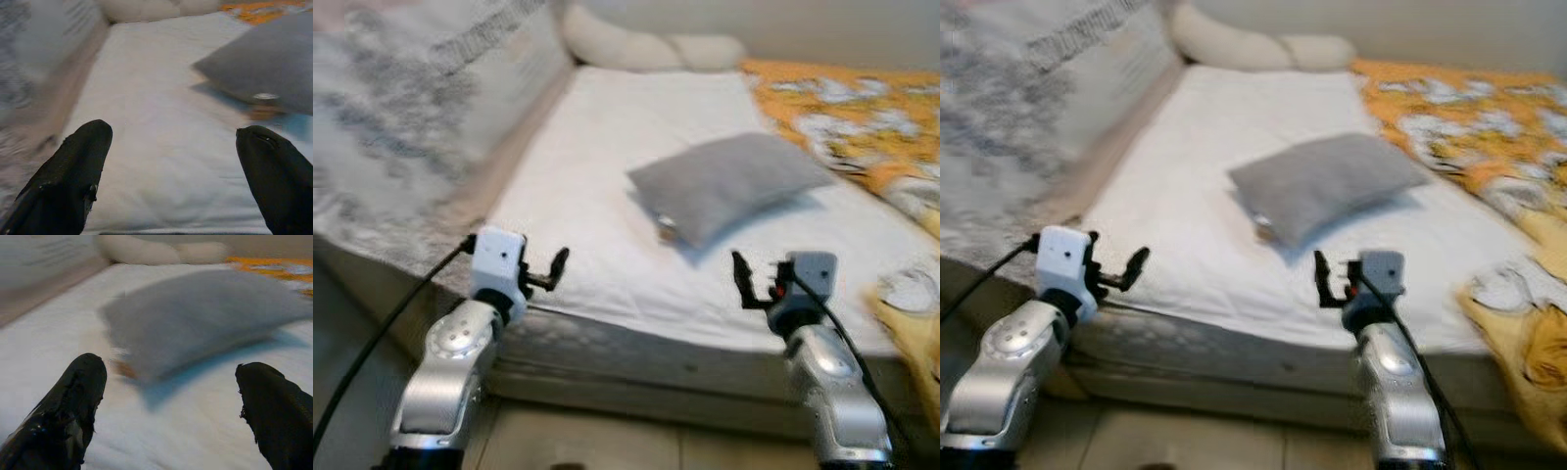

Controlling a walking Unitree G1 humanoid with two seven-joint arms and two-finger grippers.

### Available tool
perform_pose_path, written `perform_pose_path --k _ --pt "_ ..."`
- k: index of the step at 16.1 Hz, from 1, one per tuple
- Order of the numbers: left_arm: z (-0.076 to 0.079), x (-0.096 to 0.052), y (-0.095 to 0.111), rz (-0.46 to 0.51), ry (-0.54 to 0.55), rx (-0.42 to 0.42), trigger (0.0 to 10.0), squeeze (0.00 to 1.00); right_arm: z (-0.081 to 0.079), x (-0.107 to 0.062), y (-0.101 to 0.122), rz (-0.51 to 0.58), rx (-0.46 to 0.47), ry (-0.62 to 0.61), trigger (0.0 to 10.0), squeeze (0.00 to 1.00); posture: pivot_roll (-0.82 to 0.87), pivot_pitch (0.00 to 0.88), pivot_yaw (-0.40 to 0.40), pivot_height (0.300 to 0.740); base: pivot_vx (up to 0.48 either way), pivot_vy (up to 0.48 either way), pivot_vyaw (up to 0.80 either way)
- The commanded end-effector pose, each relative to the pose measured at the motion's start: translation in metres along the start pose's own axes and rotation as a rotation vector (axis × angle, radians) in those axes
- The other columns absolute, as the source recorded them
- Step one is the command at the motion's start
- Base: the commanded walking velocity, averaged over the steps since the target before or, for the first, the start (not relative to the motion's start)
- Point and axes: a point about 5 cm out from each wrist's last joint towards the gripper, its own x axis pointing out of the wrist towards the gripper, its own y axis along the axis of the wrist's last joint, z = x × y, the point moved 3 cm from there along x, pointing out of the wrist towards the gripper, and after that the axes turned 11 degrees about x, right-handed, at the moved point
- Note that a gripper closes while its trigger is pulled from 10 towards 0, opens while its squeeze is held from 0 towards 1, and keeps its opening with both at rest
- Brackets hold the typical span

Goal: Clean up the room

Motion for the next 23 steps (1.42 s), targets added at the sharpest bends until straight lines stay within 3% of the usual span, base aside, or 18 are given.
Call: perform_pose_path --k 1,6,13,23 --pt "0.0028 0.0030 0.0035 0.010 -0.004 0.001 10.0 0.00 0.0063 -0.0003 0.0048 0.010 -0.023 -0.017 10.0 0.00 0.08 0.000 0.002 0.740 0.382 0.000 0.00" --pt "0.0023 0.0036 0.0034 0.008 -0.004 0.008 10.0 0.00 0.0091 0.0015 0.0077 0.035 -0.050 -0.059 10.0 0.00 0.08 0.000 0.003 0.740 0.381 0.000 0.00" --pt "0.0040 0.0057 0.0041 0.010 -0.011 0.014 10.0 0.00 0.0080 0.0026 0.0064 0.015 -0.058 -0.020 10.0 0.00 0.08 0.000 0.003 0.740 0.379 0.000 0.00" --pt "0.0059 0.0059 0.0028 0.006 -0.020 0.023 10.0 0.00 0.0078 0.0025 0.0042 -0.001 -0.012 -0.006 10.0 0.00 0.08 0.000 0.004 0.740 0.295 0.000 0.00"
